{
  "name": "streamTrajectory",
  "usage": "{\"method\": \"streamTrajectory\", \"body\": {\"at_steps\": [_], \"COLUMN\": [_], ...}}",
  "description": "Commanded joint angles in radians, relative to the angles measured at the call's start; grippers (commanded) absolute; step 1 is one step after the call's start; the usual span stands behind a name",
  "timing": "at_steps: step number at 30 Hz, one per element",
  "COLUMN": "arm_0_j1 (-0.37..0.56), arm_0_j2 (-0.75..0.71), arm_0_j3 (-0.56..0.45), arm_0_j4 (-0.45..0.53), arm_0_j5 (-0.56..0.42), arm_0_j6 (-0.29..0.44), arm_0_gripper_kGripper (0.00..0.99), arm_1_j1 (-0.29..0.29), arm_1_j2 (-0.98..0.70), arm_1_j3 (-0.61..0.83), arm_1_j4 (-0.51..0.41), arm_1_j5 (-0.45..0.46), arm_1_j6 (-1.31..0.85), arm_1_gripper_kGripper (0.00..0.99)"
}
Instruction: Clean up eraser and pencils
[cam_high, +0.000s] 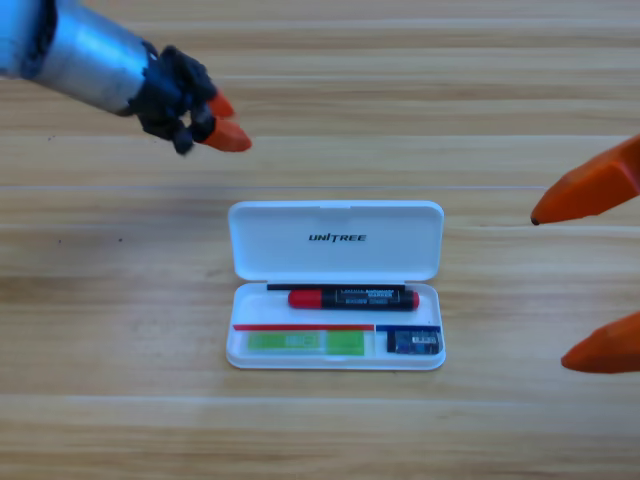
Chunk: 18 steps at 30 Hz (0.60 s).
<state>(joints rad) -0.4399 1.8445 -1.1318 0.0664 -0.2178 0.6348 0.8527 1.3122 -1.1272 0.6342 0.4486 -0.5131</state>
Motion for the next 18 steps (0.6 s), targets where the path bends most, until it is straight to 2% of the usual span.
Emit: {"method": "streamTrajectory", "body": {"at_steps": [1, 3, 8, 18], "arm_0_j1": [-0.048, -0.048, -0.046, -0.046], "arm_0_j2": [0.047, 0.050, 0.082, 0.091], "arm_0_j3": [0.084, 0.099, 0.101, 0.119], "arm_0_j4": [-0.096, -0.109, -0.091, -0.097], "arm_0_j5": [0.049, 0.051, 0.038, 0.006], "arm_0_j6": [0.003, -0.001, 0.043, 0.054], "arm_0_gripper_kGripper": [0.000, 0.000, 0.000, 0.000], "arm_1_j1": [-0.024, -0.024, -0.024, -0.024], "arm_1_j2": [-0.005, -0.002, -0.001, 0.001], "arm_1_j3": [0.038, 0.038, 0.037, 0.038], "arm_1_j4": [-0.011, -0.011, -0.011, -0.011], "arm_1_j5": [0.022, 0.022, 0.022, 0.024], "arm_1_j6": [0.007, 0.007, 0.007, 0.007], "arm_1_gripper_kGripper": [0.943, 0.943, 0.943, 0.943]}}
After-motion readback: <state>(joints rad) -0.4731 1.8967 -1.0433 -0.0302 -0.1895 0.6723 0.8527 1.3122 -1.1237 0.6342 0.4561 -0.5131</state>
